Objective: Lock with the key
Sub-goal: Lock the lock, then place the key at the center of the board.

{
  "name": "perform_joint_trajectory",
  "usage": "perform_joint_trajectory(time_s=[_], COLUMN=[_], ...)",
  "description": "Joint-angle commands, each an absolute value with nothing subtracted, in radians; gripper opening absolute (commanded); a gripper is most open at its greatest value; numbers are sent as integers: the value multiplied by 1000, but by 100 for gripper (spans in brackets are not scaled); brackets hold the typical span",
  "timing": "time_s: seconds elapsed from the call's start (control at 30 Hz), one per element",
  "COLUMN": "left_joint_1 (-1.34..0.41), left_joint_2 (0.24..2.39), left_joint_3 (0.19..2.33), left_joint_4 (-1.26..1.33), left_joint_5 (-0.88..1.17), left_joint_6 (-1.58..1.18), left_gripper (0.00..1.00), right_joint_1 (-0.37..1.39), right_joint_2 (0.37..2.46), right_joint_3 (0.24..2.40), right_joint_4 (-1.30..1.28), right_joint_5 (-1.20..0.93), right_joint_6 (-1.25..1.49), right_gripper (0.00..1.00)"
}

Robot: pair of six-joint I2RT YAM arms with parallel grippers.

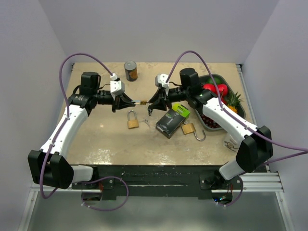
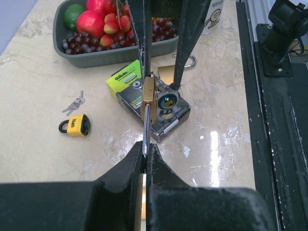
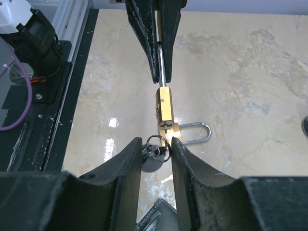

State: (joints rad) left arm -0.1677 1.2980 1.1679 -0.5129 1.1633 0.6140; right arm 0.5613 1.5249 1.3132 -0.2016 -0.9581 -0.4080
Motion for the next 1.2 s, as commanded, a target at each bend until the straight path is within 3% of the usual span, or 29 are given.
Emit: perform_joint_trajectory(time_s=[0.0, 0.3, 0.53, 0.87, 1.07, 1.17], left_joint_1=[-158, -156, -114, 90, 205, 235], left_joint_2=[1290, 1285, 1289, 1347, 1330, 1307], left_joint_3=[1206, 1207, 1200, 1247, 1151, 1095], left_joint_4=[-506, -518, -502, -594, -275, -140], left_joint_5=[1201, 1201, 1206, 1218, 1109, 936], left_joint_6=[673, 678, 655, 767, 397, 258], left_gripper=[0, 0, 0, 0, 0, 0], right_joint_1=[560, 560, 546, 482, 622, 707], right_joint_2=[1514, 1520, 1506, 1512, 1611, 1704], right_joint_3=[1345, 1342, 1324, 1358, 1332, 1351], right_joint_4=[-163, -179, -195, -242, 59, 196], right_joint_5=[-954, -933, -896, -902, -783, -733], right_joint_6=[-374, -396, -405, -423, -227, -147], right_gripper=[31, 0, 0, 0, 0, 0])
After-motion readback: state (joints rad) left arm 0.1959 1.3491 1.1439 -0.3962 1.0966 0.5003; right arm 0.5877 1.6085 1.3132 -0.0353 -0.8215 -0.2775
